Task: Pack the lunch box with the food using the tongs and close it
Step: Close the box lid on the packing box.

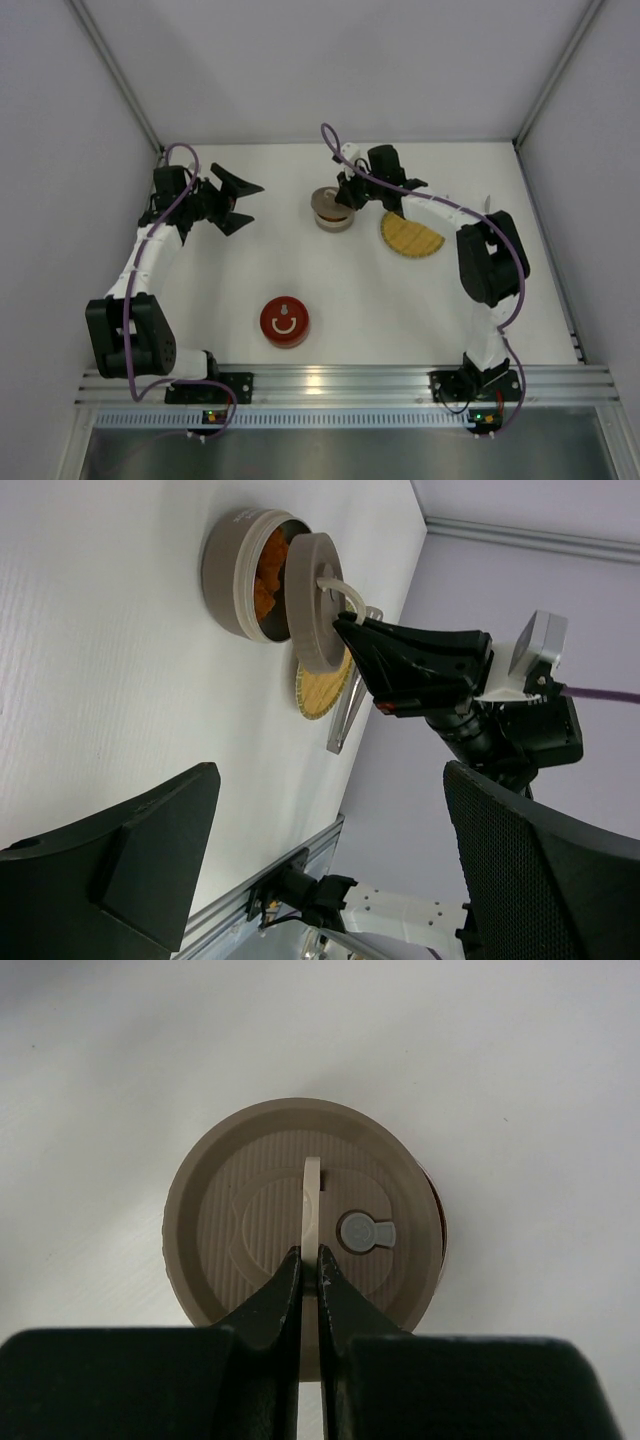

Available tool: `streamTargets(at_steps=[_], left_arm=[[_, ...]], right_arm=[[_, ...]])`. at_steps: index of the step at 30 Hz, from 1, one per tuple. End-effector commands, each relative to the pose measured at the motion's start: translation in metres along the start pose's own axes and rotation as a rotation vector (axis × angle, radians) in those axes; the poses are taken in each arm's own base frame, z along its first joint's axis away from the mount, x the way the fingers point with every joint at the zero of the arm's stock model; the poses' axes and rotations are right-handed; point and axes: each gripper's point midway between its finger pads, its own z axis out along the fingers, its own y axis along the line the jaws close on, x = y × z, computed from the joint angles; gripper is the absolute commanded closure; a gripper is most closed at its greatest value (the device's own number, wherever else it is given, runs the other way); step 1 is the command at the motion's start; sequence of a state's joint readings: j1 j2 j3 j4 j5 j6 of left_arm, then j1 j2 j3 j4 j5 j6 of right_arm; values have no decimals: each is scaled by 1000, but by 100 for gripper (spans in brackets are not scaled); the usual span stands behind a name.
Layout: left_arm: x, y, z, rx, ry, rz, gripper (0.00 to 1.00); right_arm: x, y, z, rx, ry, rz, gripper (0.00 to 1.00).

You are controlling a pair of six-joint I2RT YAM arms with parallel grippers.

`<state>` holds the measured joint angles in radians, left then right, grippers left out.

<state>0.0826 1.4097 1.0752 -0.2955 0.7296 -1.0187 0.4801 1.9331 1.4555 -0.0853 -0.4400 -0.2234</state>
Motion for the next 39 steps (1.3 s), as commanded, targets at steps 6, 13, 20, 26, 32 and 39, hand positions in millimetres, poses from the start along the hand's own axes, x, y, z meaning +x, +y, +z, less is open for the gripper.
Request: streamTargets(at_steps=[6, 13, 20, 26, 32, 39], left_arm=[[3, -10, -7, 37, 22, 51, 2], [4, -7, -6, 29, 25, 48, 2], [4, -5, -5, 25, 28, 47, 2], [6, -6, -8, 27, 31, 77, 2], [9, -1, -7, 16, 43, 68, 2], [10, -1, -8, 17, 50, 70, 2]], right_arm=[[-50, -29, 6, 100, -208, -87, 100], [-28, -33, 10, 124, -168, -129, 100], [-7, -25, 16, 88, -128, -122, 100], [7, -20, 21, 76, -98, -108, 100], [15, -8, 26, 53, -78, -115, 100], [22, 0, 29, 58, -63, -140, 100]])
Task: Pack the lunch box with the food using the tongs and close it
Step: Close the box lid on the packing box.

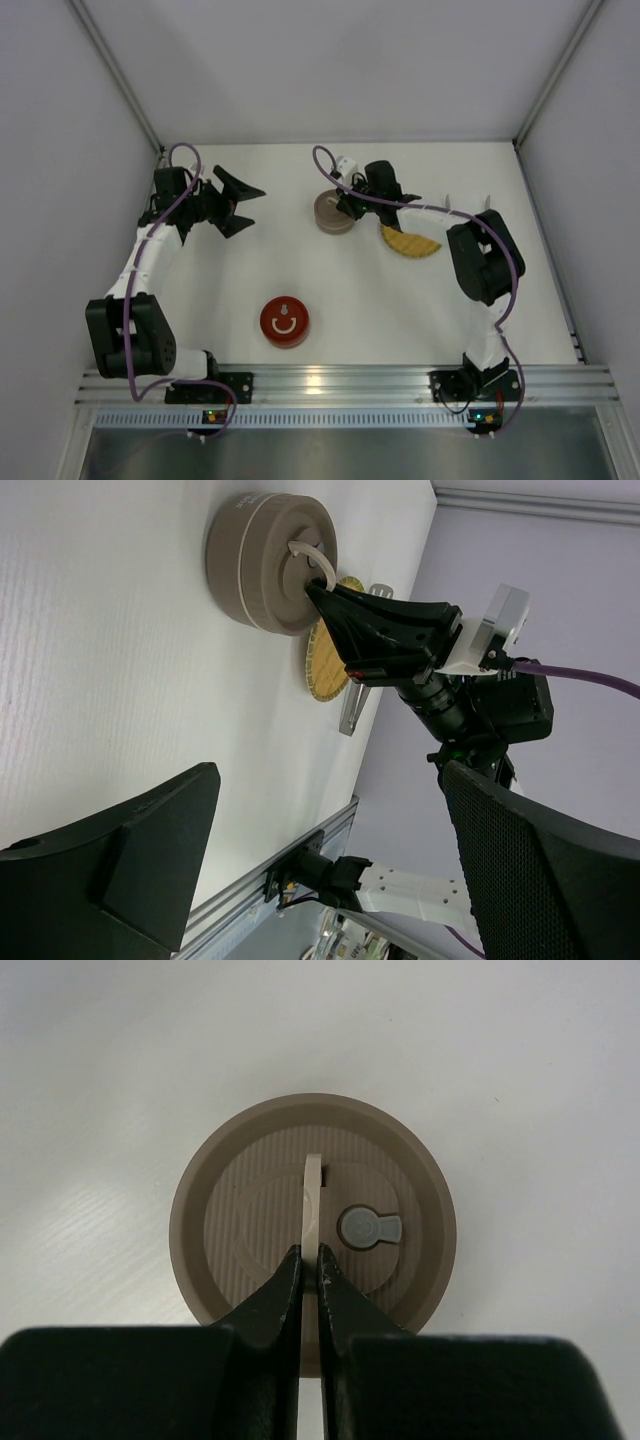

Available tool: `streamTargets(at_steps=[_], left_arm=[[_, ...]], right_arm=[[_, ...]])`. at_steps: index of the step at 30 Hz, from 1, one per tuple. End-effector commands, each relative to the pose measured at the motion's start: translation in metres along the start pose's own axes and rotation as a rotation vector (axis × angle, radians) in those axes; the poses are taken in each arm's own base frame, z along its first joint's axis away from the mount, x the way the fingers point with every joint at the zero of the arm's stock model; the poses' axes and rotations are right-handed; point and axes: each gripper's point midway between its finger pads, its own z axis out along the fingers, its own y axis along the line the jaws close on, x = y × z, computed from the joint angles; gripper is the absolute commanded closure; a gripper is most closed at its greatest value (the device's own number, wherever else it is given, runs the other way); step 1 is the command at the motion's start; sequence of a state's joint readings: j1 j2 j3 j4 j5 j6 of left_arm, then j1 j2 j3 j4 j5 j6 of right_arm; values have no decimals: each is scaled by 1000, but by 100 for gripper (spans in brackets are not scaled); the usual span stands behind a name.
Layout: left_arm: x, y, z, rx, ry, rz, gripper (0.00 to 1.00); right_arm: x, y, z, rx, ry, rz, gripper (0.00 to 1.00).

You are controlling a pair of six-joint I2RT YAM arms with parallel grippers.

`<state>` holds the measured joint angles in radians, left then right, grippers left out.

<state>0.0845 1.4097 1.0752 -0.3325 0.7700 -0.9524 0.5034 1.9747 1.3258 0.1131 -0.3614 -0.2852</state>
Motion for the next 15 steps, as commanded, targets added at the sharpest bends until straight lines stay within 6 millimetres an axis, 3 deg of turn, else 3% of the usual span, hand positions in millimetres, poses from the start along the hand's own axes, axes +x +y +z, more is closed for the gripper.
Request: streamTargets(at_steps=[1, 10, 15], left_arm=[[1, -5, -5, 15, 2, 30, 2], [3, 0, -2, 12, 23, 15, 2], [3, -1, -1, 15, 28, 14, 2]], right_arm=[[-15, 4, 5, 4, -63, -58, 100], [-6, 2, 10, 12, -11, -7, 99], [-15, -1, 12, 5, 9, 20, 86]])
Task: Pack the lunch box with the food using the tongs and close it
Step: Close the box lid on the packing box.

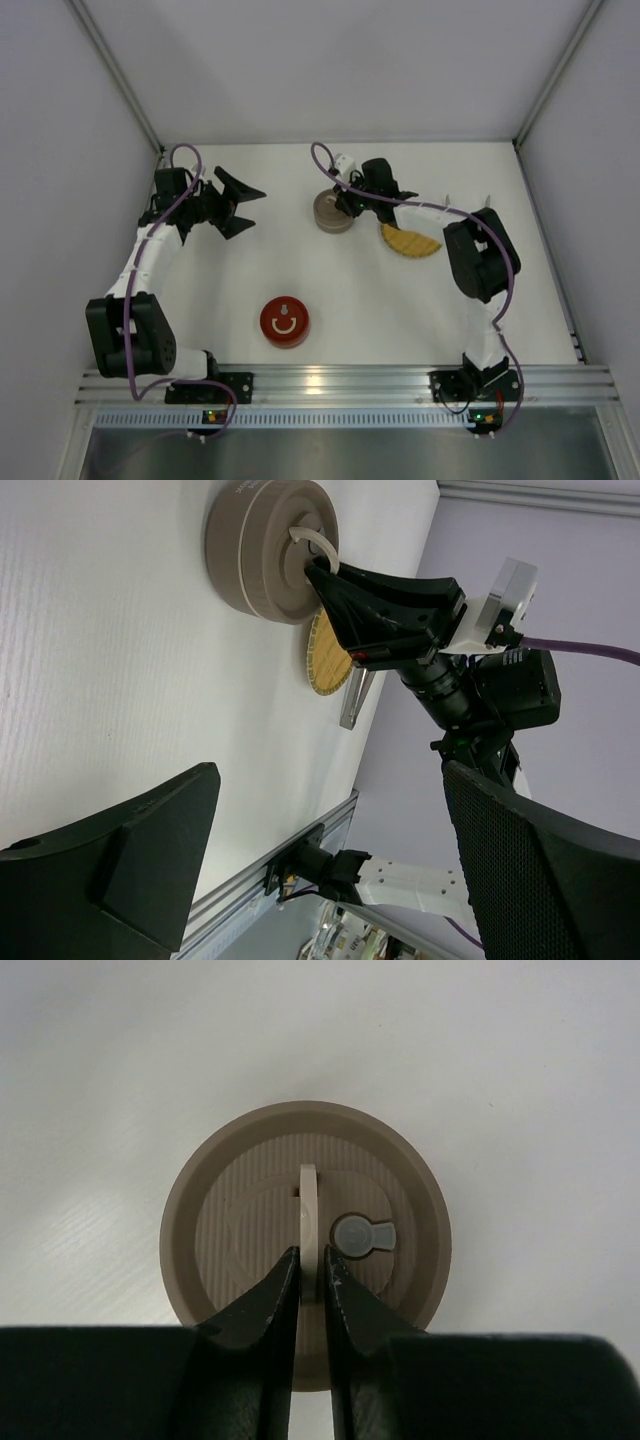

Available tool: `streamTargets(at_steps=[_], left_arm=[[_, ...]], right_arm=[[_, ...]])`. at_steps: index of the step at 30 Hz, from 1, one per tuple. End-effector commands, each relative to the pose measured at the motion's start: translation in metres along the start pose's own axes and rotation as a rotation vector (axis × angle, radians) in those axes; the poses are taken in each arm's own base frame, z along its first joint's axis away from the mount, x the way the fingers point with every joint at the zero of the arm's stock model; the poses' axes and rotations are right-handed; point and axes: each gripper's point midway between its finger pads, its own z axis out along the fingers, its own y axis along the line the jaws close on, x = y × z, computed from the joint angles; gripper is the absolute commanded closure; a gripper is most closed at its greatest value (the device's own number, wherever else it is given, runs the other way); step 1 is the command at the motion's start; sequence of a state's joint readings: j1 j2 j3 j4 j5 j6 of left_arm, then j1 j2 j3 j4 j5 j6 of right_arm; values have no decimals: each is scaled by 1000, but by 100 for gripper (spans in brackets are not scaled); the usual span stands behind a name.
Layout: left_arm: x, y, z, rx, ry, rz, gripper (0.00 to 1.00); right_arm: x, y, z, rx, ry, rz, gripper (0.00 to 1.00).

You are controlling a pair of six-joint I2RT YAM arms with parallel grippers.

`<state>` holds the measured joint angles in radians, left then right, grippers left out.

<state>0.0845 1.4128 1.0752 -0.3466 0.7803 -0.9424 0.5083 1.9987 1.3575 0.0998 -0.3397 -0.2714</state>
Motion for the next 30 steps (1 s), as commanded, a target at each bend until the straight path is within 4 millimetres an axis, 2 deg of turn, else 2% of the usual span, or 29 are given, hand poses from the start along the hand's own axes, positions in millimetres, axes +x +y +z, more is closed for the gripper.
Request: streamTargets(at_steps=[1, 3, 6, 12, 13, 15, 17, 18, 20, 21, 24, 28, 29, 30], left_arm=[[-1, -4, -2, 19, 11, 18, 2], [-1, -4, -1, 22, 11, 16, 2], [-1, -5, -1, 25, 15, 14, 2], [-1, -2, 0, 21, 20, 20, 2], [0, 0, 1, 19, 23, 17, 2], [-1, 1, 0, 18, 24, 13, 2], [-1, 2, 1, 18, 26, 13, 2], [-1, 3, 1, 17, 29, 10, 2], [-2, 3, 0, 20, 30, 13, 2], [-2, 3, 0, 20, 31, 13, 2], [-1, 4, -1, 23, 38, 26, 2], [1, 5, 0, 24, 51, 36, 2], [1, 5, 0, 25, 52, 39, 2], [2, 6, 0, 24, 57, 35, 2]], right_arm=[[-15, 1, 7, -7, 3, 10, 85], [-25, -2, 7, -1, -7, 14, 81], [-22, -2, 9, -8, 19, 24, 76], [-28, -2, 12, -35, 30, 9, 76], [-20, 1, 14, -50, 59, 7, 76], [-25, 0, 16, -60, 66, -7, 78], [-14, 3, 18, -87, 111, -15, 79], [-18, 2, 18, -93, 115, -24, 80], [-8, 6, 18, -127, 167, -33, 81], [-13, 6, 18, -135, 166, -46, 81], [-6, 10, 14, -172, 210, -67, 86], [-3, 14, 6, -220, 245, -104, 100], [-11, 11, 4, -220, 237, -110, 100], [-5, 14, 1, -241, 267, -100, 100]])
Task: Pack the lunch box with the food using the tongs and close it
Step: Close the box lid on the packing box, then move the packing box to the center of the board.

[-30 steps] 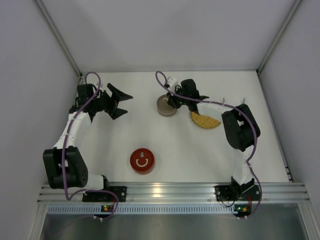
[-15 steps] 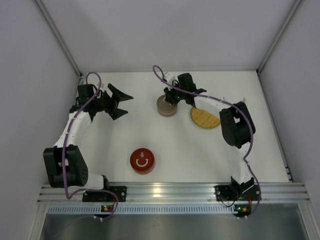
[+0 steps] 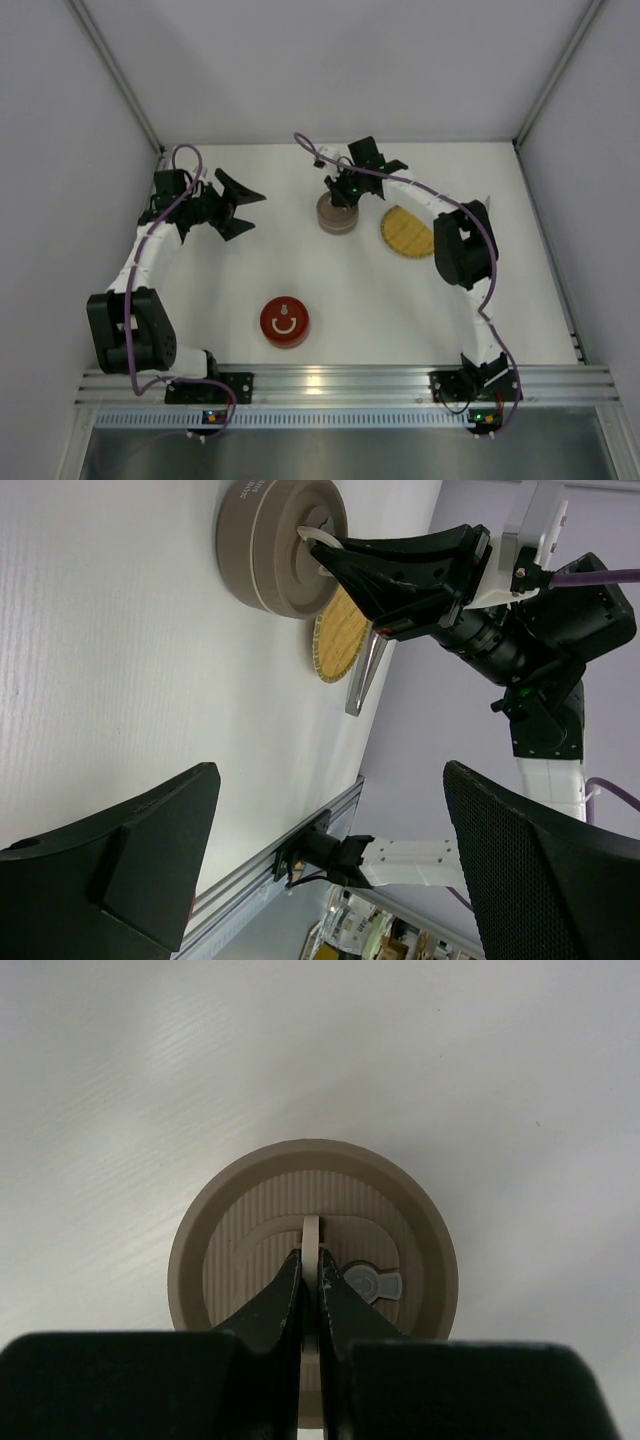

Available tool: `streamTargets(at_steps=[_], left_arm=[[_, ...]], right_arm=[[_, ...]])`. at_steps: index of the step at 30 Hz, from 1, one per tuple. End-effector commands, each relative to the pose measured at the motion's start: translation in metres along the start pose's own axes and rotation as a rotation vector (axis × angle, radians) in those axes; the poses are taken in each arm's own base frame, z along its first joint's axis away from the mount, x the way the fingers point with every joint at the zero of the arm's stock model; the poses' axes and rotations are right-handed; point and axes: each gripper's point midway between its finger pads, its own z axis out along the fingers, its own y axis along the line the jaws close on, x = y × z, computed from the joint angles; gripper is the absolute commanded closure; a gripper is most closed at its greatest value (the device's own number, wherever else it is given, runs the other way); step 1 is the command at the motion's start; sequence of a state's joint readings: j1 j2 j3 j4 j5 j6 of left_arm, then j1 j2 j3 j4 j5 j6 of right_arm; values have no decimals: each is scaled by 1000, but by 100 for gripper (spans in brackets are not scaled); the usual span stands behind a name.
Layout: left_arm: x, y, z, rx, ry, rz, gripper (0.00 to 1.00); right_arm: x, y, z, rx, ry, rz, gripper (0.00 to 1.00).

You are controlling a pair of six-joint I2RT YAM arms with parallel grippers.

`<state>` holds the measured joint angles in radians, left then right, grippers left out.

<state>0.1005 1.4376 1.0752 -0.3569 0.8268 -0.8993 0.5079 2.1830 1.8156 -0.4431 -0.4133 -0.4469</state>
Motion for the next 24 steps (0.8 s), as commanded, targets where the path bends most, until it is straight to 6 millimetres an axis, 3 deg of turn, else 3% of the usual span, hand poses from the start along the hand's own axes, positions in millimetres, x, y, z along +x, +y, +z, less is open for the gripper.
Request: streamTargets(at_steps=[1, 2, 11, 20, 24], left_arm=[[1, 0, -1, 17, 23, 22, 2], [2, 0, 0, 17, 27, 23, 2], [5, 1, -3, 23, 37, 54, 2], [7, 5, -2, 24, 47, 59, 2], [6, 5, -2, 29, 41, 66, 2]], right_arm=[[2, 17, -9, -105, 59, -35, 100], [-5, 15, -12, -110, 52, -44, 100], [14, 47, -29, -263, 78, -105, 100], [-13, 42, -47, -259, -19, -279, 100], [-12, 47, -52, -318, -29, -355, 100]])
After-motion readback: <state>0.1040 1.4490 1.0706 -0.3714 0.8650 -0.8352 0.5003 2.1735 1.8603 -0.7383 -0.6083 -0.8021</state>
